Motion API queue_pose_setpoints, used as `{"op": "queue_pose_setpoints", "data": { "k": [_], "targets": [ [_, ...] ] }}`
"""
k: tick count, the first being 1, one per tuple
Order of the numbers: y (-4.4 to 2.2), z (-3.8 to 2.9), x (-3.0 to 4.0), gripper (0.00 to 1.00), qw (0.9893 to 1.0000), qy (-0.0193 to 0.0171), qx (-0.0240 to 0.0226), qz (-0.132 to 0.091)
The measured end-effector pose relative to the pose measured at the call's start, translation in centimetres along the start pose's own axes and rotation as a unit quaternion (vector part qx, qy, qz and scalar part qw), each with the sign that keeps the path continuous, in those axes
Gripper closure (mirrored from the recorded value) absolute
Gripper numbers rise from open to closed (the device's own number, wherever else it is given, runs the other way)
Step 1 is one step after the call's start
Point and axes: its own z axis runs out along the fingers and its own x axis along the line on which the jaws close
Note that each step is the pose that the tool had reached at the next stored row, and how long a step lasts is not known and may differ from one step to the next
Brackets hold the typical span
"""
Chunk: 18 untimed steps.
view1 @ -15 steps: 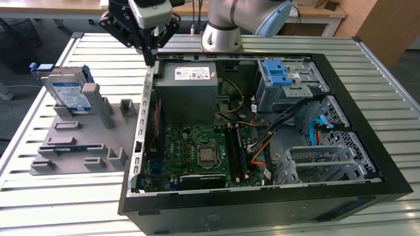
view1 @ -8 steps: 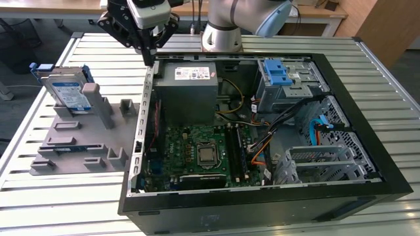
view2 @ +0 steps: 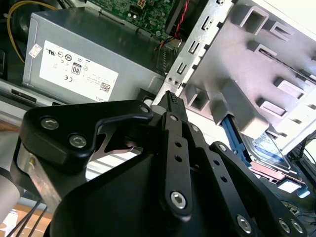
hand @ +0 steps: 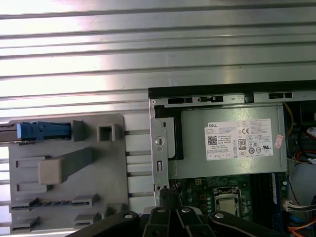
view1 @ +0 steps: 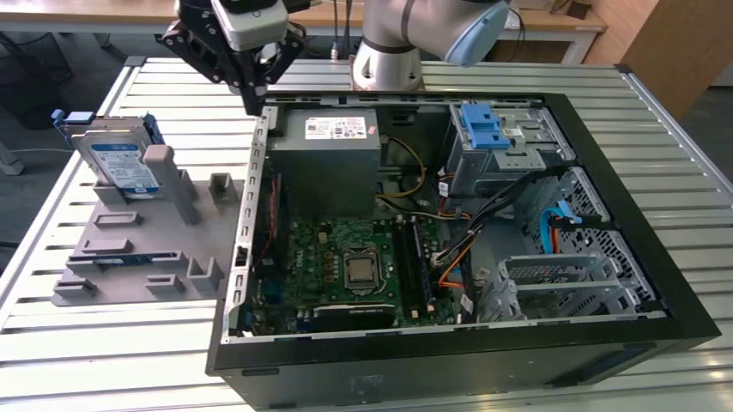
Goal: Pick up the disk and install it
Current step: 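Reach for the disk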
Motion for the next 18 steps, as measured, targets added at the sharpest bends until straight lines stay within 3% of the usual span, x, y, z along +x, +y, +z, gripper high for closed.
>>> {"op": "queue_pose_setpoints", "data": {
  "k": [18],
  "targets": [
    [-0.03, 0.01, 0.50, 0.89, 1.0000, 0.0000, 0.0000, 0.000]
  ]
}}
